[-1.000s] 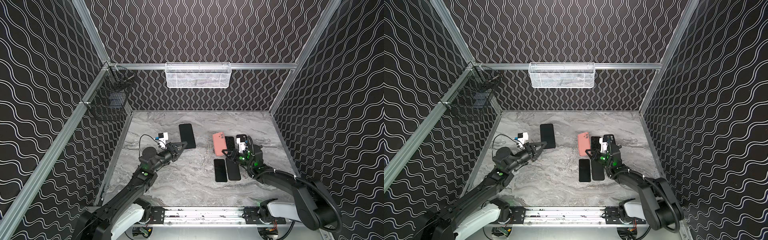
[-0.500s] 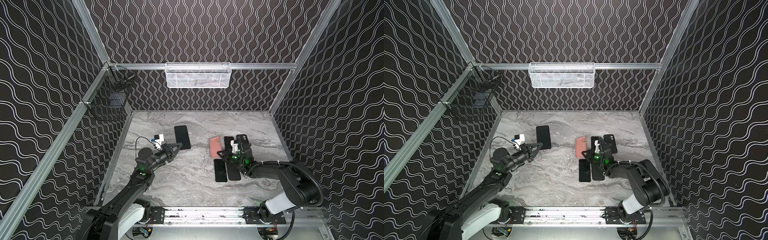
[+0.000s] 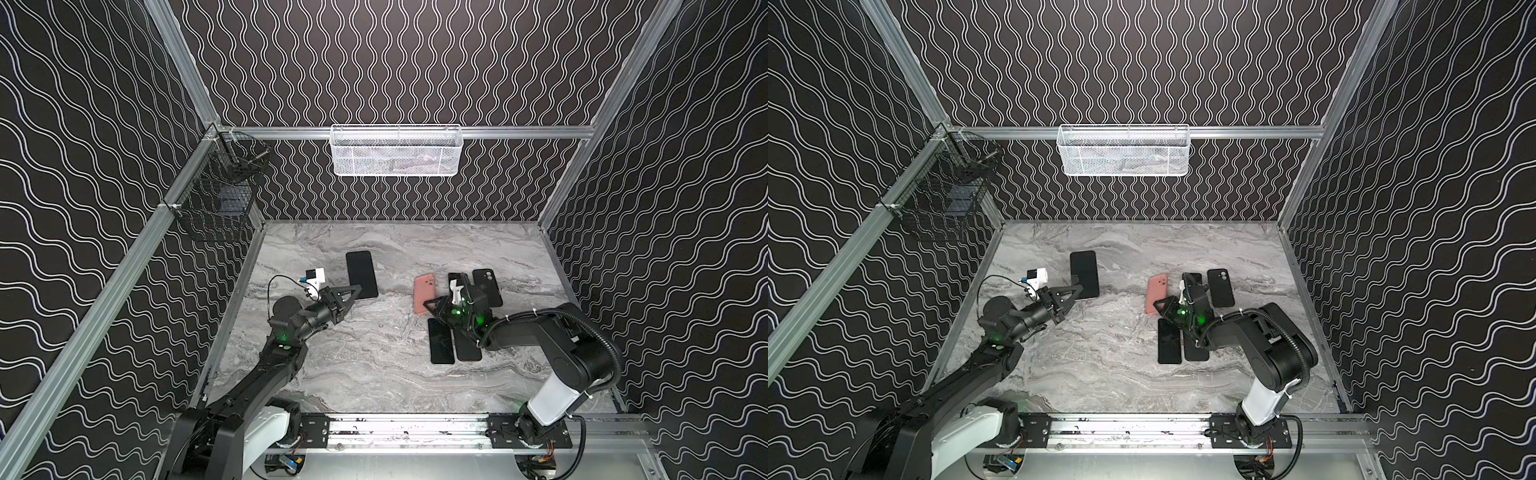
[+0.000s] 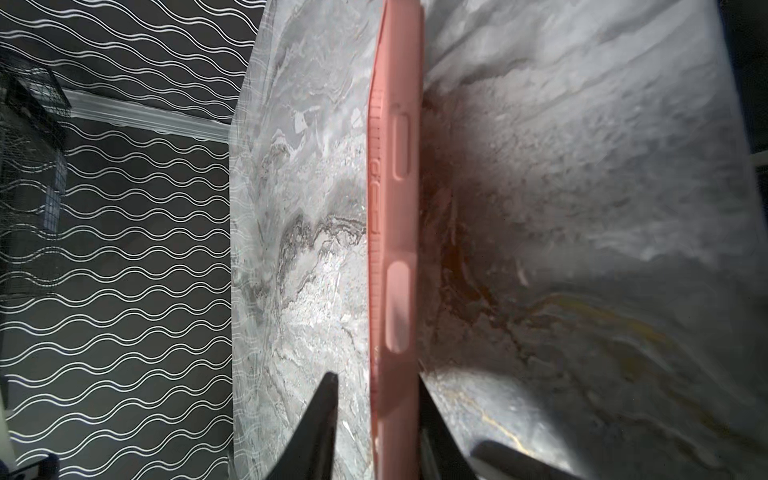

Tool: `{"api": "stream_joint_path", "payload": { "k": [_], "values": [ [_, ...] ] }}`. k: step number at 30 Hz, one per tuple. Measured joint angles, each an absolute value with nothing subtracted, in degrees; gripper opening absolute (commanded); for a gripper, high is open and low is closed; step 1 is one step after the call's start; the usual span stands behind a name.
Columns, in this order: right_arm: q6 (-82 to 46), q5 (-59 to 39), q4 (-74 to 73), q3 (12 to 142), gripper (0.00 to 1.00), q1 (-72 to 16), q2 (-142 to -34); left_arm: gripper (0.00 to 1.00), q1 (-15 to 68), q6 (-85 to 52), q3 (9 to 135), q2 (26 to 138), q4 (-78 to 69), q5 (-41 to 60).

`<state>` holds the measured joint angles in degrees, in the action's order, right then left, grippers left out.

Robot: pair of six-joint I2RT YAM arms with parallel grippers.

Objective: Take the phone out of the phone case
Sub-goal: 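Open the right gripper and release the pink case on the table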

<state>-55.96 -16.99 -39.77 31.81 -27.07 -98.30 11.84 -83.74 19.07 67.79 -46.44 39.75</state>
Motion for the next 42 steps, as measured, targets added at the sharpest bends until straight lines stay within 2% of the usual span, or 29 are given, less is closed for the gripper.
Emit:
{"api": "stream_joint_path", "payload": {
  "k": [6,15,25,30,42],
  "values": [
    [-55.9,-14.13,-39.79,31.57,0.63,-27.83,-98.26,0.0,11.55,-83.4,18.96,69.17,-46.74,40.8],
    [-53.71,-8.58,-36.67,30.61,0.74,-28.08,-94.24,0.0,11.49,-80.03,19.0,71.24,-45.69,41.12],
    [-48.97,-1.26,-30.7,29.95,0.78,-29.32,-88.27,0.0,11.62,-72.44,19.38,75.46,-40.45,40.66],
    [-46.5,0.6,-29.87,28.27,0.79,-29.67,-84.25,0.0,14.55,-71.35,19.88,80.29,-40.88,40.01],
    [-41.28,2.13,-24.43,21.65,0.83,-29.78,-66.11,0.0,22.46,-68.9,22.81,94.87,-46.35,33.28]
  ]
}}
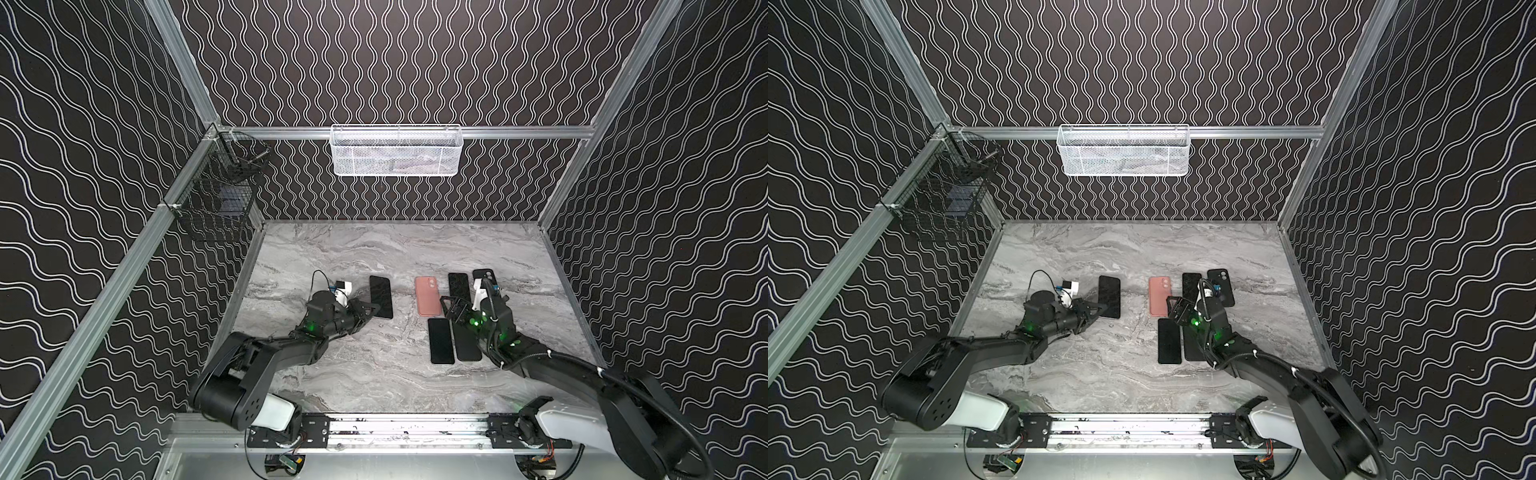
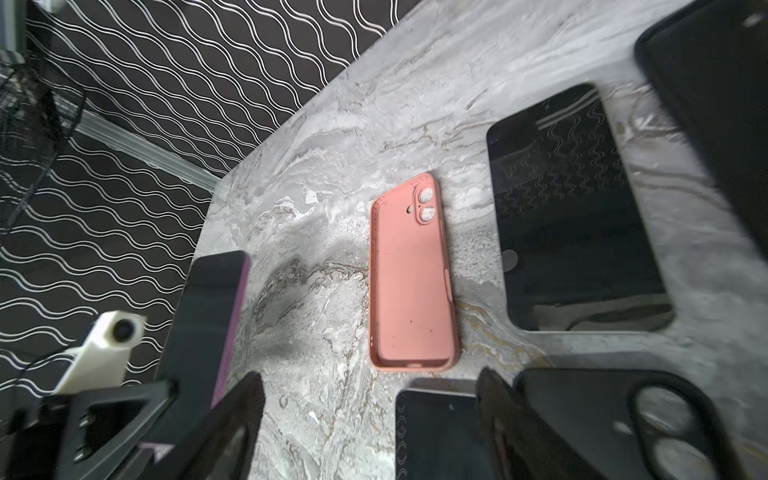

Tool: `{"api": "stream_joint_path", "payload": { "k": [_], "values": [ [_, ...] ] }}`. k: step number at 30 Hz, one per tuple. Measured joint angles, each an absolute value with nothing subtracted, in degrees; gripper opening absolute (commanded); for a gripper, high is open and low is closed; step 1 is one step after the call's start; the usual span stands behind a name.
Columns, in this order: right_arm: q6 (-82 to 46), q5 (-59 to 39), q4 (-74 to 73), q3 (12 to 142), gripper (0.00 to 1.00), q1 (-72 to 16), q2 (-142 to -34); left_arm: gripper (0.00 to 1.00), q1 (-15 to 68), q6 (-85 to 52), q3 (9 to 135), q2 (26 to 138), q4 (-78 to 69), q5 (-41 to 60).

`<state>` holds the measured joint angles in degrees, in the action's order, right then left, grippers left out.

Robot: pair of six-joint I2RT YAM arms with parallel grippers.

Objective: Take the phone out of the phone case
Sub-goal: 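Lay the purple phone flat on the table with the left gripper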

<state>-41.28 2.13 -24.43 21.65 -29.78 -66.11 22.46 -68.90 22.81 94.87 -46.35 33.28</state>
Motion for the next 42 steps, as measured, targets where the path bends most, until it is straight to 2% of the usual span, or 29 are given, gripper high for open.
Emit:
{"api": "stream_joint_path", "payload": {
  "k": [11,26,29,34,42],
  "values": [
    [-39.09,3.53,-21.34,14.87,0.87,-28.84,-54.87,0.0,28.8,-72.2,26.85,109.34,-56.9,28.67],
    [-37.93,2.24,-20.47,12.49,0.89,-27.2,-54.24,0.01,31.53,-73.6,28.12,115.92,-59.94,24.29],
    [-37.91,2.04,-20.49,12.49,0.88,-27.03,-54.24,0.1,31.55,-73.58,28.29,116.36,-60.38,24.21],
    [-37.91,2.0,-20.38,12.56,0.89,-26.89,-54.04,0.33,31.68,-73.47,28.32,116.07,-60.2,22.79],
    [-37.45,1.76,-19.94,13.82,0.89,-26.85,-53.95,0.61,31.7,-71.99,27.42,113.78,-58.19,21.63]
  ]
}}
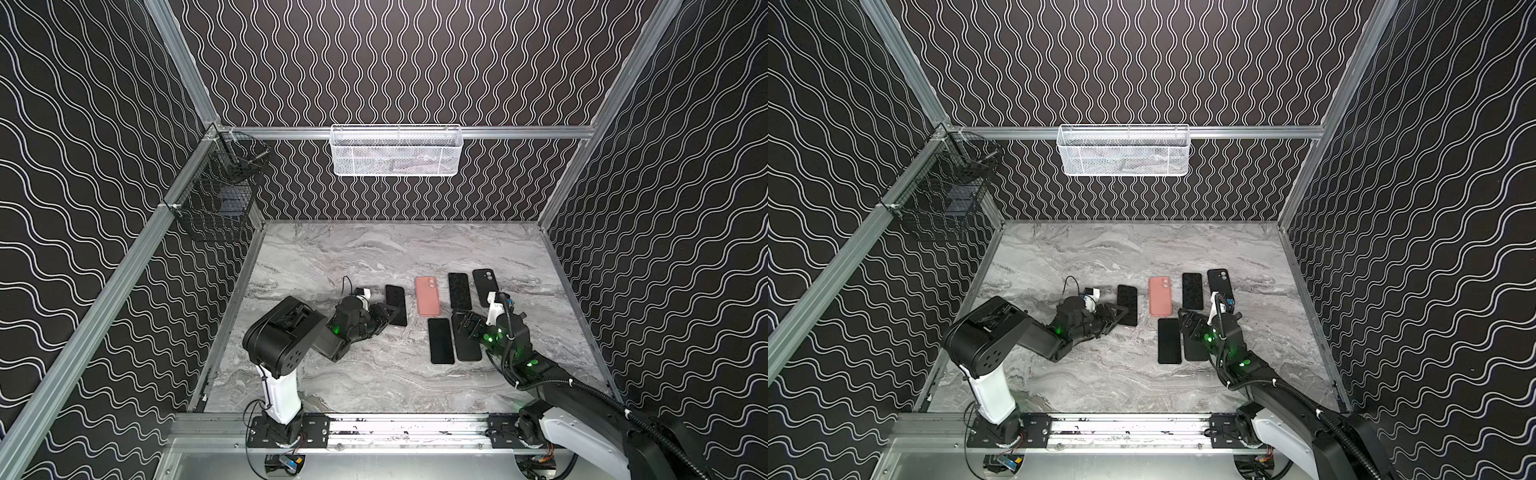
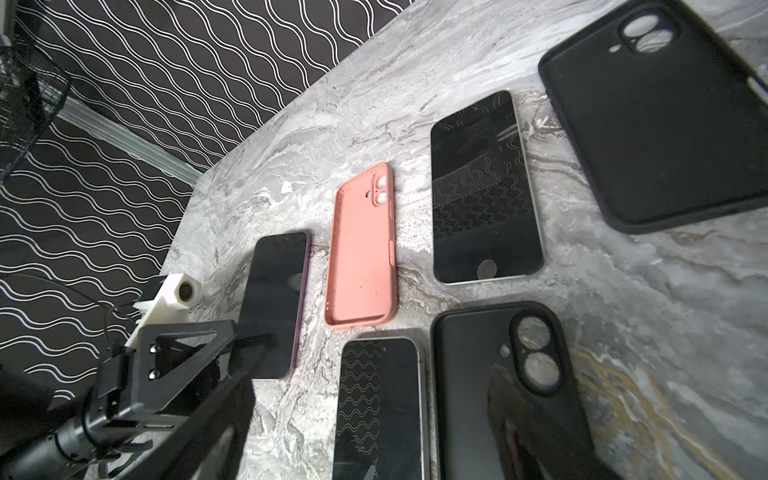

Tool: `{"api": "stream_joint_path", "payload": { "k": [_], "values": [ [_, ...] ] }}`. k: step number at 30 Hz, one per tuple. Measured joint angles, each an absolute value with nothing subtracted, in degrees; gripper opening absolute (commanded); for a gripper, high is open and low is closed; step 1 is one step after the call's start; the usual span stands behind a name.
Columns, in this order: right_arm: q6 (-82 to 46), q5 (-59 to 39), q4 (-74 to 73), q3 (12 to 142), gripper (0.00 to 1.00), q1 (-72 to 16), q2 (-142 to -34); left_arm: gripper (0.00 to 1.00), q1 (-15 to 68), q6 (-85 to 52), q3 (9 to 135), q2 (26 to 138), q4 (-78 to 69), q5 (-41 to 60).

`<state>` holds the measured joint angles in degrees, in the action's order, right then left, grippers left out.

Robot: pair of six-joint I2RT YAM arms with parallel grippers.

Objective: Take the phone out of the phone case

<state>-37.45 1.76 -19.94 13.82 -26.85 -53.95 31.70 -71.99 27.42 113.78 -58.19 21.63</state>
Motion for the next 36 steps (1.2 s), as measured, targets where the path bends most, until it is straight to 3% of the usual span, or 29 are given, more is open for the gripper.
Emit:
{"api": "stream_joint_path", "payload": {
  "k": [15,28,30,36],
  "values": [
    [-34.94,1.43,-19.2,16.43,0.9,-26.61,-55.35,0.98,31.75,-67.07,27.07,104.07,-45.34,19.03],
    [-29.74,0.73,-16.8,19.31,0.94,-25.39,-54.35,0.99,31.16,-52.69,32.1,81.78,-18.26,11.35],
    [-28.6,0.56,-16.95,19.27,0.99,-24.91,-53.28,0.99,30.87,-48.31,33.47,76.77,-14.02,8.49],
    [-25.39,1.78,-13.8,22.24,0.99,-20.67,-51.75,0.99,30.72,-38.52,36.05,64.86,-5.1,-3.84]
  ]
}}
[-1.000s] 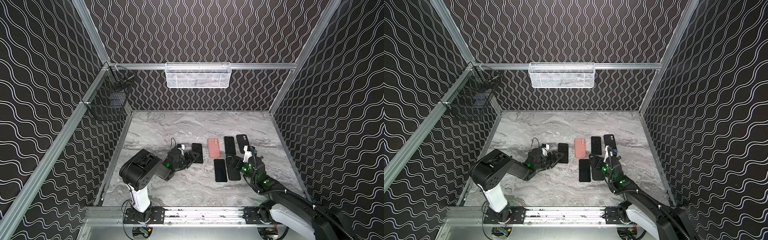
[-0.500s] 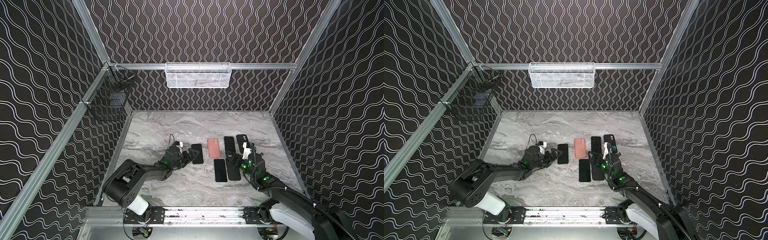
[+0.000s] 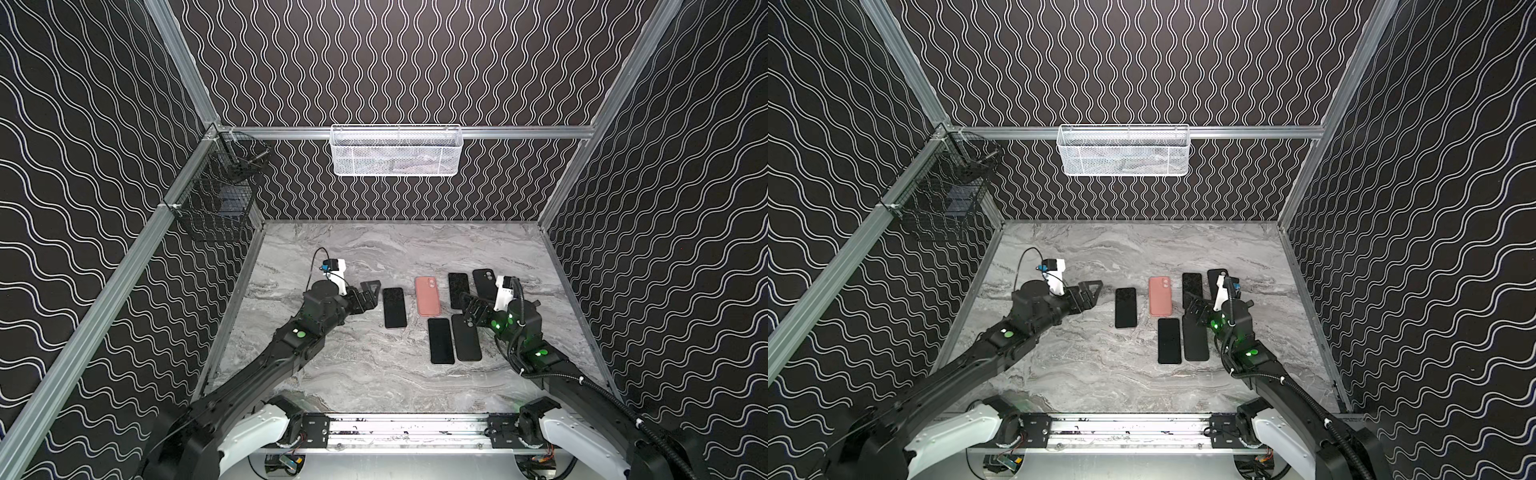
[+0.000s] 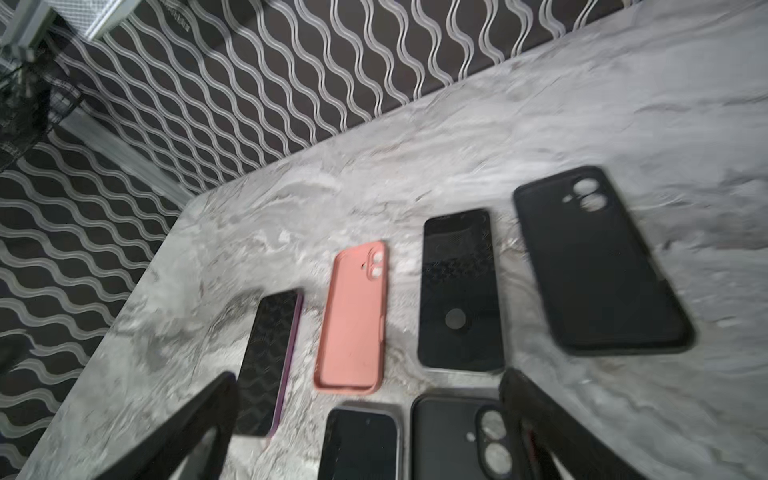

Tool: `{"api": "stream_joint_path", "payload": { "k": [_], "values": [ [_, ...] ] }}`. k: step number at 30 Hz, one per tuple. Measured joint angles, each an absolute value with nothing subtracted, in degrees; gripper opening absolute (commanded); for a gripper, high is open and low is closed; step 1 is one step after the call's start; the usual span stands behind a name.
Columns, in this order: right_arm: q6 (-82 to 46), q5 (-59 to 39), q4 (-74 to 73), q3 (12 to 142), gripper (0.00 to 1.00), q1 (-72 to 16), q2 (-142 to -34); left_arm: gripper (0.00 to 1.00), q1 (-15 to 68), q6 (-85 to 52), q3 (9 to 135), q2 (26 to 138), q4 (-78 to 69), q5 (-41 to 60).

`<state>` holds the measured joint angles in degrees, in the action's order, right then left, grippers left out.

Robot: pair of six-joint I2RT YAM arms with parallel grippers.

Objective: Take the phone out of the phone case

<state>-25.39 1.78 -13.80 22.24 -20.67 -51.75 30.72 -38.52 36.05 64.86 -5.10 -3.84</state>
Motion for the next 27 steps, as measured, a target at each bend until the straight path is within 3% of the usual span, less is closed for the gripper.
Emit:
{"api": "stream_joint_path", "payload": {
  "k": [6,8,9,10,14,19,22,27],
  "values": [
    [-22.87,2.07,-13.56,22.44,0.99,-20.18,-50.13,0.98,30.72,-32.14,36.05,60.05,0.32,-19.73],
    [-21.52,2.11,-12.71,23.22,0.99,-20.18,-50.09,0.84,30.7,-30.2,36.86,60.07,2.61,-24.58],
    [-21.15,2.63,-12.34,23.77,0.99,-20.21,-50.17,0.84,30.7,-29.23,37.52,60.2,3.95,-27.55],
    [-20.58,3.42,-12.21,24.25,0.99,-20.21,-50.35,0.98,30.65,-27.97,37.91,60.34,4.67,-29.71],
    [-16.53,8.6,-12.01,26.15,0.99,-20.16,-52.36,0.99,29.04,-20.01,37.1,60.95,3.66,-35.68],
    [-9.63,14.2,-14.35,24.47,0.99,-20.08,-55.27,0.99,19.51,-10.46,28.93,60.97,-4.6,-33.54],
    [-5.13,16.56,-19.94,19.14,0.99,-19.7,-55.29,0.99,12.12,-8.4,26.17,62.33,-10.63,-27.38],
    [-0.38,20.43,-30.59,12.53,0.99,-16.64,-56.14,0.99,6.5,-5.56,22.41,68.82,-20.86,-19.14]
  ]
}}
